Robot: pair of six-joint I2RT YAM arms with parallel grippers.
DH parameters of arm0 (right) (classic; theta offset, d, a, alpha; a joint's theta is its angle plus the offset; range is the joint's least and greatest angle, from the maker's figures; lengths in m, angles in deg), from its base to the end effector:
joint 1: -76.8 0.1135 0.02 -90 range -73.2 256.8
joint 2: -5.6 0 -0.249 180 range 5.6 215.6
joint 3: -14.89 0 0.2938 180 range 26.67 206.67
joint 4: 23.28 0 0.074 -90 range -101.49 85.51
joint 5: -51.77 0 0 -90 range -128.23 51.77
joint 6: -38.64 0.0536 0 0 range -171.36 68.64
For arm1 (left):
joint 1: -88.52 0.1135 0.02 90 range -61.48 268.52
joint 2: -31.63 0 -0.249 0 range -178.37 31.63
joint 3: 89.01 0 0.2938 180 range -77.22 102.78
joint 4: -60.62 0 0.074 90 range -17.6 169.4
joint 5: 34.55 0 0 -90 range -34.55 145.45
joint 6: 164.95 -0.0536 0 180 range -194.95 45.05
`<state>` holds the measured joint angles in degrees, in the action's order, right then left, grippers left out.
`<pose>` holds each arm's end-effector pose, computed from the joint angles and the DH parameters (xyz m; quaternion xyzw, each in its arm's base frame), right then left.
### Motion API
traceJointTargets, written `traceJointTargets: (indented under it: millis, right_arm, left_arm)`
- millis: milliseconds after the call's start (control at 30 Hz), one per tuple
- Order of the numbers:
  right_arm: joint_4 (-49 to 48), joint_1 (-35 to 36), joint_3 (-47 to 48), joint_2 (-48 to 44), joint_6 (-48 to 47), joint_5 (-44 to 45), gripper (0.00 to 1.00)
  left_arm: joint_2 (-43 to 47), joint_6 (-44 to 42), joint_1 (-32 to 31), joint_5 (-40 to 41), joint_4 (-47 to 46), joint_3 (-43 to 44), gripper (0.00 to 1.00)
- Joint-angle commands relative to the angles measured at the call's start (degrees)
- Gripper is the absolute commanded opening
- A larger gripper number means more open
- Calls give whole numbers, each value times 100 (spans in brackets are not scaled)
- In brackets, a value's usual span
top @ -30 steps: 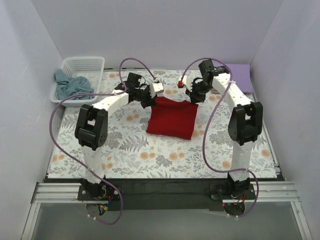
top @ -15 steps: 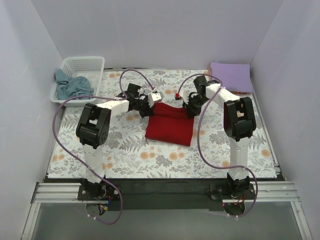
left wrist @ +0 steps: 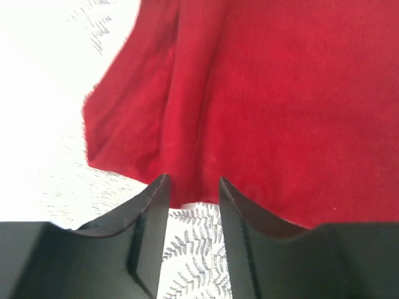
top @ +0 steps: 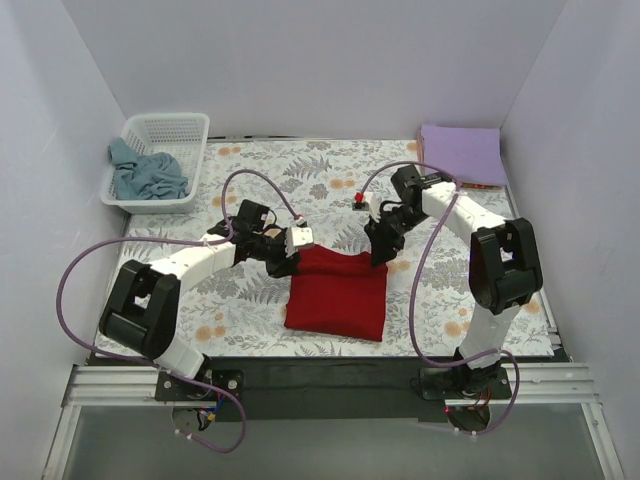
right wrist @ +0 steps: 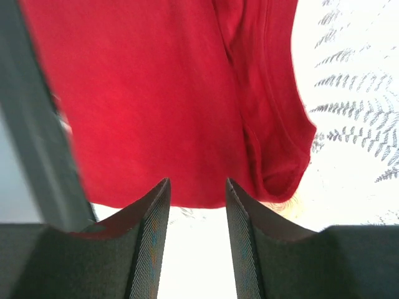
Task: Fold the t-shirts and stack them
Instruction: Fold the tshirt
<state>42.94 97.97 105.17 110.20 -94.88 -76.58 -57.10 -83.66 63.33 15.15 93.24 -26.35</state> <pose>0.3484 0.1706 0.1673 -0.5265 0.7808 0.3060 0.1398 0.2912 -0.1753 0.1352 0.3525 0.8376 -0.3646 0.2032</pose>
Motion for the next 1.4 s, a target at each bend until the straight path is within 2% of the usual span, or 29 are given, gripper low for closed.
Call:
traceJointTargets:
  millis: [0, 167, 300, 433, 600, 767, 967, 1000, 1067, 1100, 1200, 1367]
  right_arm:
    - [305, -279, 725, 200, 827, -1094, 46]
    - [270, -412, 1676, 1209, 1338, -1482, 29]
    - [278, -394, 2371, 1905, 1689, -1798, 19]
    - [252, -368, 2539, 2205, 1716, -1974, 18]
    - [225, -157, 2609, 2565, 1664, -2176, 19]
    - [225, -17, 2688, 2978, 1584, -2291, 19]
    - [252, 115, 2838, 3198, 1444, -2247, 19]
    - [252, 124, 2829, 3233, 1409, -2230, 19]
    - [261, 212, 2733, 3277, 1356, -2221, 18]
    - [261, 247, 2680, 3278, 1321, -2195, 19]
    - [252, 326, 2373, 3234, 1207, -2212, 18]
    - [296, 406, 1801, 2857, 970, -2256, 18]
  left_arm:
    - [330, -228, 32, -539, -194, 132, 39]
    - [-381, -17, -134, -813, -194, 1186, 50]
    - [-996, -113, -399, -778, -238, 1626, 52]
    - [-1410, -8, -601, -883, -247, 1944, 52]
    - [-1621, -175, -794, -954, -212, 1839, 52]
    - [-1884, 9, -829, -928, -160, 1988, 46]
    - [-2245, -122, -891, -893, 201, 2225, 44]
    - [-2271, -122, -891, -893, 236, 2251, 42]
    - [-2263, -157, -917, -892, 271, 2252, 32]
    - [-2228, -201, -926, -901, 280, 2208, 18]
    - [-1947, -315, -953, -971, 254, 2033, 0]
    - [-1052, -833, -1110, -867, -185, 944, 0]
